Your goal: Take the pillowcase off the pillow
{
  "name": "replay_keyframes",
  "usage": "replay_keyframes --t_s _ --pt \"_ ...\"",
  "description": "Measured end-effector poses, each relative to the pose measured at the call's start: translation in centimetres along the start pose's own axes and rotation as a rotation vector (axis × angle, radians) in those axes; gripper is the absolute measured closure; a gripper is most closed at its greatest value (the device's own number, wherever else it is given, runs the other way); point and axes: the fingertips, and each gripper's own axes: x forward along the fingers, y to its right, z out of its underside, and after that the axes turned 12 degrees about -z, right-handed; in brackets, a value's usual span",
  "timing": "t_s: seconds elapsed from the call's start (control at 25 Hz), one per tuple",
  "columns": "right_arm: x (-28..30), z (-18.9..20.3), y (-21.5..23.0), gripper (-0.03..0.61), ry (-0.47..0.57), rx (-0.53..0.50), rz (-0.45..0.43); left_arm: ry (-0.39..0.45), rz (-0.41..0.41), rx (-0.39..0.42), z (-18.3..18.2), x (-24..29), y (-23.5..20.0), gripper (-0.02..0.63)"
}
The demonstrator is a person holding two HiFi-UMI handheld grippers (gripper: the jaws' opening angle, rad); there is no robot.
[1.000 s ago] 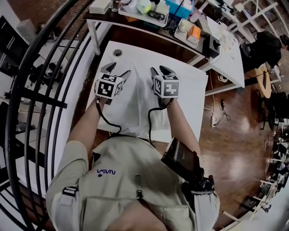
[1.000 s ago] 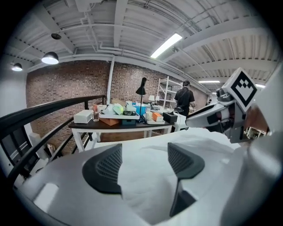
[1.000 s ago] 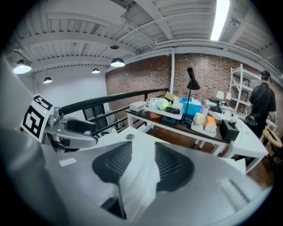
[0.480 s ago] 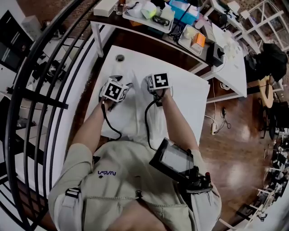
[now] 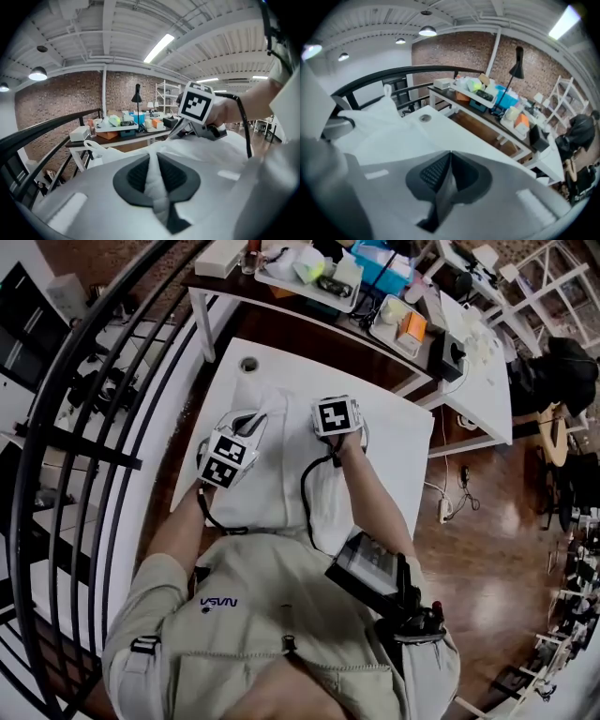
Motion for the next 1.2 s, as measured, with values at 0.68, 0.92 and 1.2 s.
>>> replay_keyframes --t_s 0.68,0.92,1.2 --pt "-4.1 6.5 7.5 0.569 0.091 0.124 0.165 0.012 -0.08 -0.161 3.5 0.1 -4.2 0.585" --pt "-4.9 5.2 6.9 0.471 0.267 0.184 0.089 0.022 -0.11 -0.086 2.7 0.8 -4.2 0.465" --pt "-10.5 2.2 3.5 0.453 0.51 0.198 0.082 0.164 -0.183 -0.017 -2.1 -3.3 -4.5 0.411"
